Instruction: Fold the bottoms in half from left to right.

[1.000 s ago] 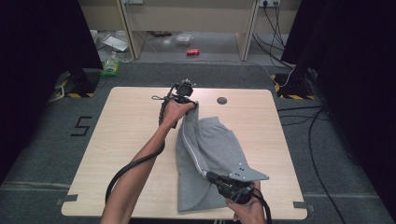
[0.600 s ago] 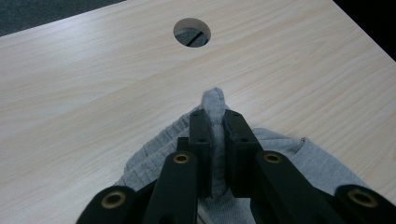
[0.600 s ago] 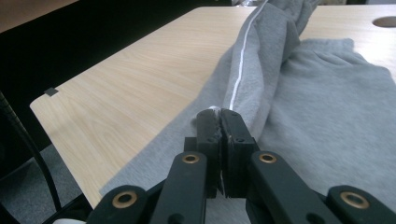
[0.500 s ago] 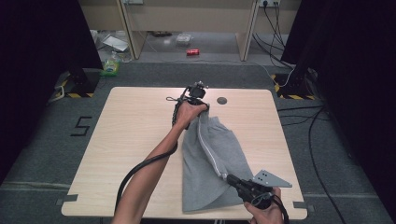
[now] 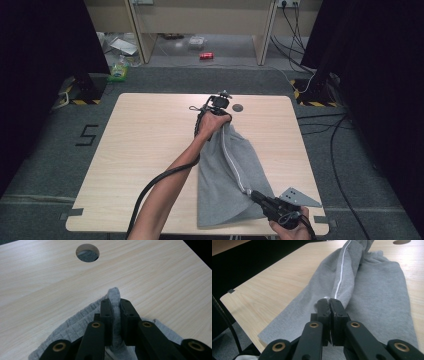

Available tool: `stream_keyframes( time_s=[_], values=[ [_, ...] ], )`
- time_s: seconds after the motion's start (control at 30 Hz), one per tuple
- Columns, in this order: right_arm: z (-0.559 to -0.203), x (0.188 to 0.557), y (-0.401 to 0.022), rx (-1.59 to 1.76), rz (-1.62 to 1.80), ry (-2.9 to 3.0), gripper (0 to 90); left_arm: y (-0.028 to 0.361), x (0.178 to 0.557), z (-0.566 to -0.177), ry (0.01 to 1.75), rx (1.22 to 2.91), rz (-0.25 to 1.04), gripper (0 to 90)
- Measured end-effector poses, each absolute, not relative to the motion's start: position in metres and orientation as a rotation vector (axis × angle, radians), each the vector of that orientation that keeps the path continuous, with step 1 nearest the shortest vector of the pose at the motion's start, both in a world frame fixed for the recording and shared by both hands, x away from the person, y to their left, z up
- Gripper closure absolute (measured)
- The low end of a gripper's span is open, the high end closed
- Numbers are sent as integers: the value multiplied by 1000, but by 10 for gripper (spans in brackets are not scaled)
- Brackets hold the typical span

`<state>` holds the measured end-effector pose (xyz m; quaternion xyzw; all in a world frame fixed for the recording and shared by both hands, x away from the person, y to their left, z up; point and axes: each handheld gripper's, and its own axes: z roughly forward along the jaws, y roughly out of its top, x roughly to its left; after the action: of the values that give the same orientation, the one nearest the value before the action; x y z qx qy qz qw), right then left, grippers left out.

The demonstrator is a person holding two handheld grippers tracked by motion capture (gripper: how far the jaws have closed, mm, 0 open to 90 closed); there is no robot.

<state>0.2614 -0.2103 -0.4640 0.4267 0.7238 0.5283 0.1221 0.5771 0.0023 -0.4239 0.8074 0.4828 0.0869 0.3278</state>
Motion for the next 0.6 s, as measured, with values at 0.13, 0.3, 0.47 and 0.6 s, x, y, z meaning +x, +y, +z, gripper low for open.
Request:
stream_keyframes(
  time_s=[0.13, 0.3, 0.47, 0.6],
  values=[
    [-468, 262, -212, 1259, 1535, 2114, 874, -2, 576, -424, 1265, 2097, 196, 651],
    [-469, 264, -214, 1268, 1528, 2109, 874, -1, 573, -416, 1240, 2096, 202, 605],
    [-468, 263, -221, 1278, 1515, 2093, 874, 8, 571, -412, 1236, 2097, 202, 598],
    [-467, 261, -232, 1313, 1503, 2070, 874, 16, 569, -411, 1235, 2094, 209, 584]
  ],
)
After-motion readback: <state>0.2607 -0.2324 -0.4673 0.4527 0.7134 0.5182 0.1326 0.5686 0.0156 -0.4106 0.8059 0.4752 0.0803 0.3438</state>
